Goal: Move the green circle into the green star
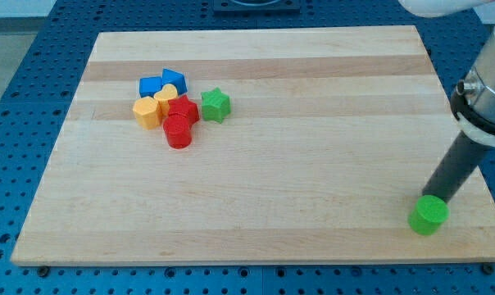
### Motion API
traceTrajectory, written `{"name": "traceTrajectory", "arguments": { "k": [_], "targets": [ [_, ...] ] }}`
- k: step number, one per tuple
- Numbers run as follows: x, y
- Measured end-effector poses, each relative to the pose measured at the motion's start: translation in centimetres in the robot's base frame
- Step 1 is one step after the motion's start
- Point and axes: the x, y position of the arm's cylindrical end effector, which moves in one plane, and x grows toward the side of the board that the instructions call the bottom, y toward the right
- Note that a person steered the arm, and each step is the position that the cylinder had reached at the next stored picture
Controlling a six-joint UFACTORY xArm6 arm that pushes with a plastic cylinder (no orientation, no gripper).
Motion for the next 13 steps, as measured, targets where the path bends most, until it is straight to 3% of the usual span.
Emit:
{"name": "traceTrajectory", "arguments": {
  "k": [1,2,4,5,6,9,10,12,13],
  "targets": [
    [0.6,5.2],
    [5.3,4.6],
    [4.7,-6.8],
    [3.3,-6.6],
    [6.7,-3.8],
    [4.0,-0.5],
    [3.5,-1.0],
    [-2.6,-3.7],
    [-2.1,-5.0]
  ]
}}
